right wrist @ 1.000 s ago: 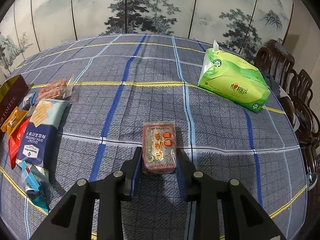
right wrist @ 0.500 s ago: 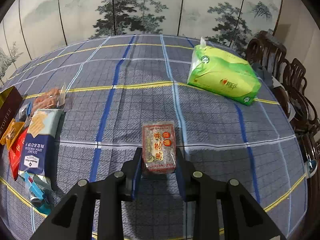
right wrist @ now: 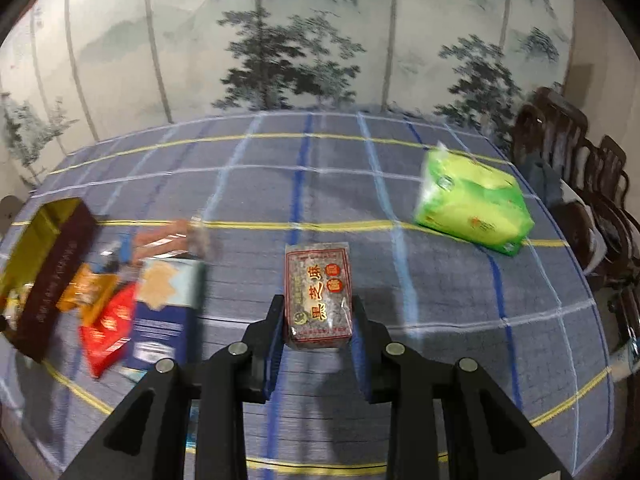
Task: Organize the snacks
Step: 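Carry the brown pastry box with the right gripper toward the gold tin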
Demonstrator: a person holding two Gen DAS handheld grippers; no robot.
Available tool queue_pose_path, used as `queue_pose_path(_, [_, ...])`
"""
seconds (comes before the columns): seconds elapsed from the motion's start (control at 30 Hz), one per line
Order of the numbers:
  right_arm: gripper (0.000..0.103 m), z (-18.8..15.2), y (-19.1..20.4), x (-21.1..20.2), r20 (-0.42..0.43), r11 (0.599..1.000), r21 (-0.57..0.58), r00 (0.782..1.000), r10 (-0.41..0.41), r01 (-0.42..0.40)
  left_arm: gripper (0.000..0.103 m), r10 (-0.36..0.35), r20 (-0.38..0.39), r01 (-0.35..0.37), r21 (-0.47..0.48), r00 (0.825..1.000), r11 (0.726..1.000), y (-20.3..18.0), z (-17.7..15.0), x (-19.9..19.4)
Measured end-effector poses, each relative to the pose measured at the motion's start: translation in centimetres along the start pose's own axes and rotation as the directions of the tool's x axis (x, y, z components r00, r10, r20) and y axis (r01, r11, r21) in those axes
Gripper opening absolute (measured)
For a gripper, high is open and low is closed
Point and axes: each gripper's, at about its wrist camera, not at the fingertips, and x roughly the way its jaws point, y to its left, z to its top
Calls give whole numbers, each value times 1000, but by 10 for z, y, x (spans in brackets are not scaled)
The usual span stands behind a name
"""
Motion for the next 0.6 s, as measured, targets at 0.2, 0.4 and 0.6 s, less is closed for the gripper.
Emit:
queue_pose_path(0.2, [30, 9, 47, -11, 16, 994, -72, 996, 85, -84, 66, -4, 12, 5, -26, 1000, 1000, 10, -1, -7])
queue_pose_path(0.4, [30, 9, 101, -11, -2, 974, -149, 985, 174, -173, 70, -33, 14, 35, -123, 999, 992, 36, -6, -15])
queue_pose_path(0.6, [30, 9, 159, -11, -29, 936, -225, 962, 272, -271, 72, 16, 21, -12, -193, 1000, 981, 68, -14, -24])
